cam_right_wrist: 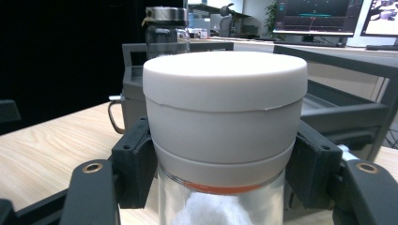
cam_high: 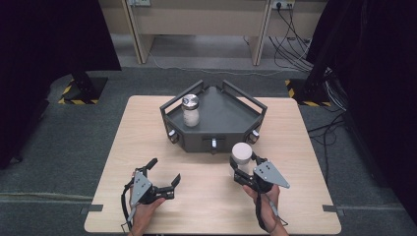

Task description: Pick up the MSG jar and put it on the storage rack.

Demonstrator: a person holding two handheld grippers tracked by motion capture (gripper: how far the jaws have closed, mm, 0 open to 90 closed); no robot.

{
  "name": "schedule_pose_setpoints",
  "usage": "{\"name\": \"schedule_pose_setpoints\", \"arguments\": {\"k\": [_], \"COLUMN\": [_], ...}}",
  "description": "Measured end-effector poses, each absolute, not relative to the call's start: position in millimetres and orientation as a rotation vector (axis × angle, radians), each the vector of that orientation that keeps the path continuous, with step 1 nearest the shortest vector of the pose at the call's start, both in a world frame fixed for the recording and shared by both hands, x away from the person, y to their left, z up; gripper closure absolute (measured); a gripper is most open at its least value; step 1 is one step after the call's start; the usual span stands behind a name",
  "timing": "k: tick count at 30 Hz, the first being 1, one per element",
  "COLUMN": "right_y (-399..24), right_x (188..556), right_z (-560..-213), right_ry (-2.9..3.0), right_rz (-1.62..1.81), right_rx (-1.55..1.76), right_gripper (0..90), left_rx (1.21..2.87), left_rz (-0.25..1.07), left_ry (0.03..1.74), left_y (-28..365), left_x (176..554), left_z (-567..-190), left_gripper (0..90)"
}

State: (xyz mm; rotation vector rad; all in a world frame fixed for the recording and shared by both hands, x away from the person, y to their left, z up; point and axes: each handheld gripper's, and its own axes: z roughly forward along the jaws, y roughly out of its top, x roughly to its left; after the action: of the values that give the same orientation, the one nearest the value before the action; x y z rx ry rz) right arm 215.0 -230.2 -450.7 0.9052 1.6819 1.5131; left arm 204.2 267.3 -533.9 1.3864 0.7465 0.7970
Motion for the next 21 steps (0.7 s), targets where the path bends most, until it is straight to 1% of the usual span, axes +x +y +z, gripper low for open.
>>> {"name": "schedule_pose_setpoints", "arguments": {"k": [10, 21], "right_y": [-222, -211], "right_x": [224, 243], "right_z": [-422, -387], "right_ry": [1.689, 1.695], "right_rz": [1.527, 1.546], "right_rx": [0.861, 0.833], "right_gripper": [34.8, 34.8], "left_rx": [1.389, 1.388], "left_rz": [0.796, 0.798], "left_ry": [0.745, 0.745], "left_y": [267, 268], "left_x": [204, 205], "left_z": [-534, -534], "left_gripper": [0.1, 0.1]}}
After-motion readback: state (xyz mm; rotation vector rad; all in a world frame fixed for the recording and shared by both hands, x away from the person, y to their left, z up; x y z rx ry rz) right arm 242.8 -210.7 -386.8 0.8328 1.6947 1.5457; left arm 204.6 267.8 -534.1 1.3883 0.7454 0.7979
